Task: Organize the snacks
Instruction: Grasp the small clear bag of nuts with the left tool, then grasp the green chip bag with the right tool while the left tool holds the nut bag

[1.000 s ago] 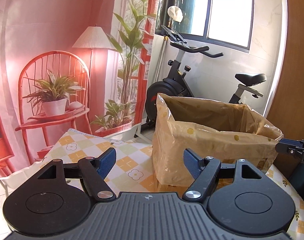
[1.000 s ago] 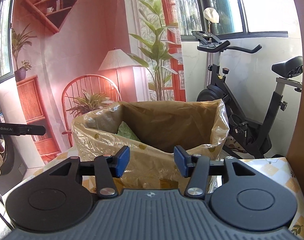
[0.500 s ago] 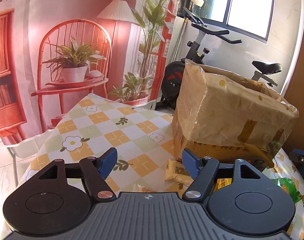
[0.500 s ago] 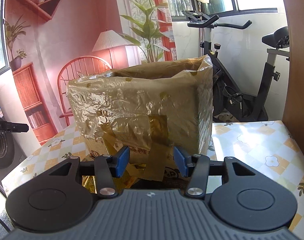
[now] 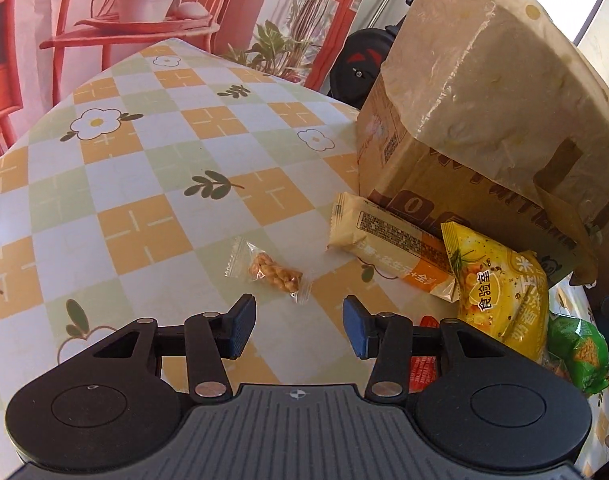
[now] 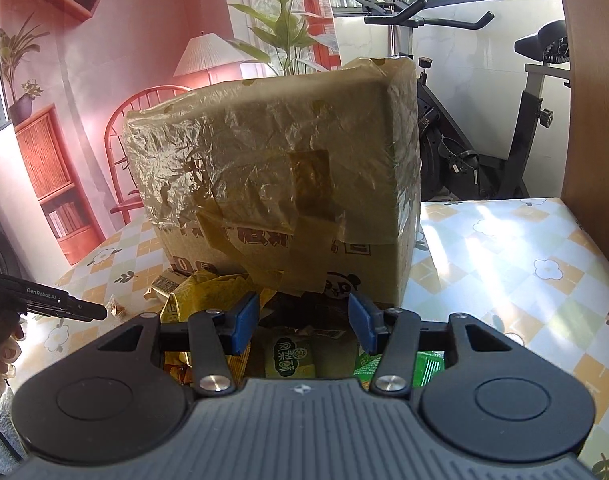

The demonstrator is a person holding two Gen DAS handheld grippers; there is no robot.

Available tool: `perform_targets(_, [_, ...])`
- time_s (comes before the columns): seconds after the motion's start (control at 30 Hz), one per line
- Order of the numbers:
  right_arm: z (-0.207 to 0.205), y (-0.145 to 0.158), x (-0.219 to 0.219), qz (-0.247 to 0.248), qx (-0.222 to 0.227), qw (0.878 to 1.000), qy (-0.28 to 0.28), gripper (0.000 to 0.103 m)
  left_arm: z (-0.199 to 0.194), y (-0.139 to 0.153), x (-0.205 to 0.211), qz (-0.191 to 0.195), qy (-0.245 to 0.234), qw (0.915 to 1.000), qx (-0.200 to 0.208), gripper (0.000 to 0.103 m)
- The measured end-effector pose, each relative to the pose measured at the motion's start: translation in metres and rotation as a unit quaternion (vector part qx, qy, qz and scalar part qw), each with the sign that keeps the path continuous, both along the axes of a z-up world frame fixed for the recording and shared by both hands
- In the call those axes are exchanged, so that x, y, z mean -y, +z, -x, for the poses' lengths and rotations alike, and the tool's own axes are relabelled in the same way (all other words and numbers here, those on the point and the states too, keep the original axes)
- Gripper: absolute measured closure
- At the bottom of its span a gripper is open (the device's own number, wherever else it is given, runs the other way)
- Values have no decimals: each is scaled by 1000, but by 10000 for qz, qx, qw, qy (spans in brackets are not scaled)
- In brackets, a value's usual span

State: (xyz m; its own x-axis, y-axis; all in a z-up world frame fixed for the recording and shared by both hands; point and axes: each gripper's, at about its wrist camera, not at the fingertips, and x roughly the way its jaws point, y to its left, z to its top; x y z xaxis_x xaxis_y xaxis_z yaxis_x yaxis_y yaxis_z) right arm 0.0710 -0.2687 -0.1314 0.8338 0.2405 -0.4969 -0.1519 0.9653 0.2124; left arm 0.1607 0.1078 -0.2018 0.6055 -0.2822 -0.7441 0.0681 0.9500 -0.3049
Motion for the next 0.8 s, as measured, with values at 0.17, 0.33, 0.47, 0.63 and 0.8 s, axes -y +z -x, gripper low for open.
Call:
perform_targets(0.17, [-1,-3,4,0,-55,9999,-101,50,-17,-9,-1,100,472,9988,35,53])
perform_targets(0.33, [0,-5,5,-37,-72,9999,-148,50,-34,-8,11,-125,432,9989,112,53])
perform_targets(0.47, [1,-10,5,-68,-128,9996,-222,50,-32,-10,26,-643,323,9970,297,64])
perform_targets(0.63, [4,-18,6,-90,-198,9993,-298,50,-24,-11,35,-1269,313,9900,529,85])
perform_targets(0.8, [8,-25,6,-9,-264,9990,-362,50,-18,-8,30,-1134,319,9915,547,85])
